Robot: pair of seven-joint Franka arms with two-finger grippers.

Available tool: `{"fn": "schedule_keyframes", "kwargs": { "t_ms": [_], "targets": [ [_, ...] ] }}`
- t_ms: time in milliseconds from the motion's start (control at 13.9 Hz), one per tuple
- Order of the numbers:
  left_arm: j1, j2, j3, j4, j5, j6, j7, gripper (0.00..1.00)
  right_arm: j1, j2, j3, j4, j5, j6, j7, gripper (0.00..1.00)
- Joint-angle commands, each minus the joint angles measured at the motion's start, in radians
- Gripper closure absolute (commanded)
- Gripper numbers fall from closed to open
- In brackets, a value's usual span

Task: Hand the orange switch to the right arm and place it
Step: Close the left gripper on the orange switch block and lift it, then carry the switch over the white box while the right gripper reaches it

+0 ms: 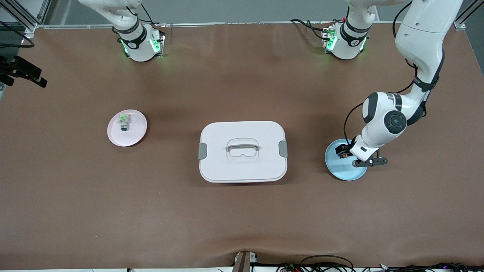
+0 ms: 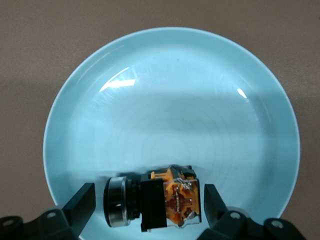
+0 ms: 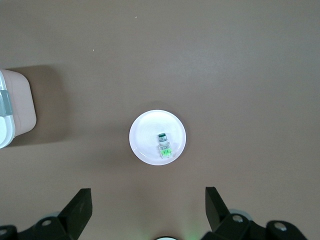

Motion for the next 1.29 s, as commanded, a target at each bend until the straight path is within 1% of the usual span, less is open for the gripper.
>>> {"fn": "schedule_keyframes", "kwargs": {
  "t_ms": [0, 216, 288, 432, 647, 719, 863, 935, 1079, 1223],
  "targets": [
    [-0.001, 0.001, -0.002, -0.007, 0.015, 0.016, -0.027, 0.40, -0.002, -0.022, 0.002, -0.023, 0.004, 0.010, 0.019, 0.00],
    [-0.001, -0.012, -0.002, -0.004, 0.015, 0.007, -0.023, 0.87, -0.004, -0.020, 0.002, -0.021, 0.004, 0.023, 0.021, 0.00],
    [-0.001, -0.023, -0.003, 0.002, 0.015, 0.007, -0.023, 0.99, -0.007, -0.020, 0.001, -0.017, 0.006, 0.024, 0.022, 0.00],
    [-0.001, -0.069, -0.003, 0.011, 0.015, -0.027, -0.022, 1.00, -0.007, -0.020, -0.001, -0.012, 0.009, 0.017, 0.026, 0.00],
    [0.001, -0.141, -0.032, 0.084, 0.011, -0.180, -0.023, 1.00, 0.016, -0.022, 0.005, 0.016, -0.008, -0.012, 0.103, 0.00],
    [0.001, -0.164, -0.043, 0.103, 0.005, -0.215, -0.023, 1.00, 0.015, -0.017, 0.005, 0.026, -0.008, -0.045, 0.116, 0.00],
    [0.001, -0.190, -0.069, 0.155, -0.002, -0.292, -0.046, 1.00, 0.013, -0.016, 0.004, 0.029, -0.007, -0.044, 0.118, 0.00],
    [0.001, -0.193, -0.089, 0.195, -0.005, -0.344, -0.095, 1.00, 0.015, -0.014, 0.004, 0.029, -0.007, -0.044, 0.118, 0.00],
    [-0.001, -0.183, -0.150, 0.288, -0.043, -0.445, -0.222, 1.00, 0.015, -0.016, 0.004, 0.029, -0.005, -0.044, 0.098, 0.00],
    [-0.007, -0.181, -0.198, 0.348, -0.100, -0.493, -0.339, 1.00, 0.015, -0.014, 0.004, 0.028, -0.002, -0.038, 0.069, 0.00]
  ]
}}
